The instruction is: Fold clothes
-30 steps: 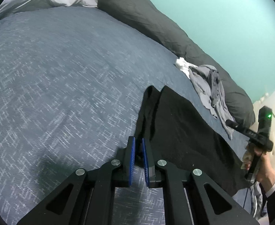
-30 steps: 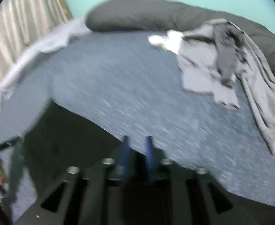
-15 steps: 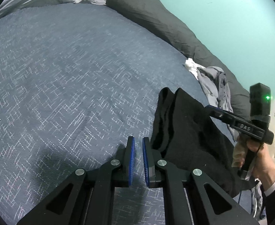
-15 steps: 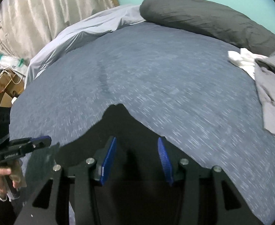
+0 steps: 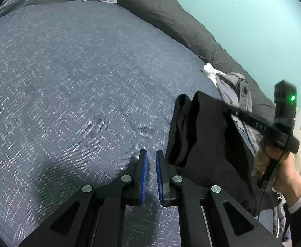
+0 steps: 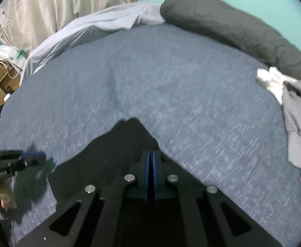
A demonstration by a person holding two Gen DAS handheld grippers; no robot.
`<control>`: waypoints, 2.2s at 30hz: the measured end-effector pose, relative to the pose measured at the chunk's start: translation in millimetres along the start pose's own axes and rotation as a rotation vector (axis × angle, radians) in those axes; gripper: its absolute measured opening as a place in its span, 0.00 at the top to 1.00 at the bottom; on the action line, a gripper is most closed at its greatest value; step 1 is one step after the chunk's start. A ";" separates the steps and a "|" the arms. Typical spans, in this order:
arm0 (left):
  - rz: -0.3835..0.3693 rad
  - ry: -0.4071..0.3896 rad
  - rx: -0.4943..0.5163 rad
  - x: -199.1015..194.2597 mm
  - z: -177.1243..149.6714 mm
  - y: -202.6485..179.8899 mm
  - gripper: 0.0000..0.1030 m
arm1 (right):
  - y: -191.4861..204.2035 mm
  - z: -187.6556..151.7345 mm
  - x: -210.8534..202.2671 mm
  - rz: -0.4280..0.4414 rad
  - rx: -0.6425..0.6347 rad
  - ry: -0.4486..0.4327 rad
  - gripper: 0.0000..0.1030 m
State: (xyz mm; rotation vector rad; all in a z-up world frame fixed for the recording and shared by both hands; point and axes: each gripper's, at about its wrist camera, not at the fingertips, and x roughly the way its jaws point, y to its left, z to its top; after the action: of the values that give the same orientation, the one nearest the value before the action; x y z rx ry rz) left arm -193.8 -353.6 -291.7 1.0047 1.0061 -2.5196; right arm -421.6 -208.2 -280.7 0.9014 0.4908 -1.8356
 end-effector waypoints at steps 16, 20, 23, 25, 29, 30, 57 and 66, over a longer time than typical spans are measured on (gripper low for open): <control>-0.004 0.001 -0.003 0.5 2.8 -3.1 0.91 | -15.0 -5.8 25.5 -0.072 0.127 0.102 0.94; -0.006 0.005 0.009 0.5 1.2 -7.8 0.91 | -24.2 -3.4 1.5 -0.123 0.191 0.031 0.84; -0.003 0.010 0.022 1.6 -0.7 -12.0 0.91 | -36.1 -9.8 -24.4 -0.135 0.237 -0.020 0.84; -0.003 0.015 0.029 2.8 -2.1 -14.9 0.91 | -41.6 -16.2 -39.1 -0.145 0.260 -0.036 0.84; -0.011 0.027 0.044 5.9 -6.6 -23.4 0.87 | -49.7 -43.8 -69.9 -0.150 0.310 -0.055 0.81; -0.014 0.031 0.048 6.7 -7.9 -25.8 0.84 | -52.7 -54.0 -77.3 -0.151 0.333 -0.058 0.79; -0.064 0.098 0.011 34.9 -39.8 -55.7 0.61 | -204.1 -381.7 -290.9 -0.516 1.007 -0.141 0.47; -0.048 0.085 0.014 38.2 -38.5 -59.1 0.61 | -256.7 -483.2 -363.7 -0.666 1.291 -0.259 0.47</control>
State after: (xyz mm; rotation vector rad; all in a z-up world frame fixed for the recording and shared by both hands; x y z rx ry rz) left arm -228.9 -283.2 -307.7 1.1126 1.0492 -2.5459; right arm -394.2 446.6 -328.2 1.3594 -0.7885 -2.8535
